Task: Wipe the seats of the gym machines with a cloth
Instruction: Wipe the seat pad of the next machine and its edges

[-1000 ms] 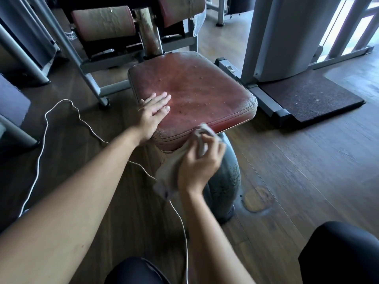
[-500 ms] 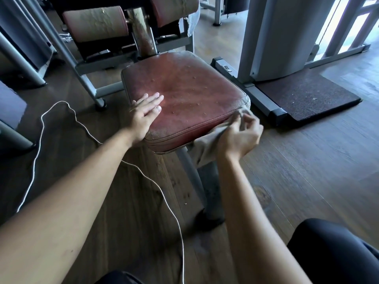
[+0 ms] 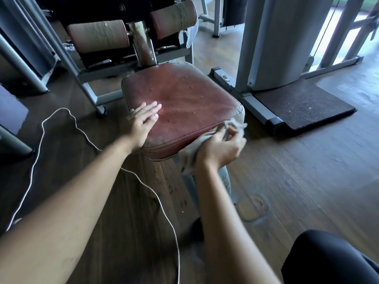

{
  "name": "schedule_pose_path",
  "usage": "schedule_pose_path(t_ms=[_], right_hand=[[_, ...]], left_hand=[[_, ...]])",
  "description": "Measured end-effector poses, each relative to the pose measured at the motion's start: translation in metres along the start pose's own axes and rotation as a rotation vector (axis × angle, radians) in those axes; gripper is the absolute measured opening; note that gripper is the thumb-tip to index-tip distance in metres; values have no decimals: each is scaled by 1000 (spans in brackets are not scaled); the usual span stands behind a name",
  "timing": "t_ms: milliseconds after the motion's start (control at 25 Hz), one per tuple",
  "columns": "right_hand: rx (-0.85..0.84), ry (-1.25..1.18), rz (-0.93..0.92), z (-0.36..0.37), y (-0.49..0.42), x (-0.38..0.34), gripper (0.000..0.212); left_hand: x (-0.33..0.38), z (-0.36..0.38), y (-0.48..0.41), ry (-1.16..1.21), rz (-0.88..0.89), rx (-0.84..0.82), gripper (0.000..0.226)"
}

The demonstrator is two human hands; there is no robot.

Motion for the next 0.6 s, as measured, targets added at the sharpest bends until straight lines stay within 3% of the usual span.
schedule_pose_path(t_ms=[160,280,440,600], right_hand=[[-187,9,-45,1,73,-5,6],[-364,43,-102,3,45,1,7],[-242,11,16,2,32,9,4],[-574,33,-176,8,63,-14,5]], left_hand=[[1,-2,1,-2,-18,30,38],[5,-3,3,-21,-51,16,36],[8,-2,6,-132,-96,-2,38],[8,0,8,-190,-138,-43,42]])
Point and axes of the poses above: each hand's wrist, its own y-axis away from the middle knuckle, its own z-axis out of the palm, x = y × z, the point moved 9 cm from there along -y, towards the middle knuckle, and after that the axes turned 8 degrees about -z, right-handed, at the moved point
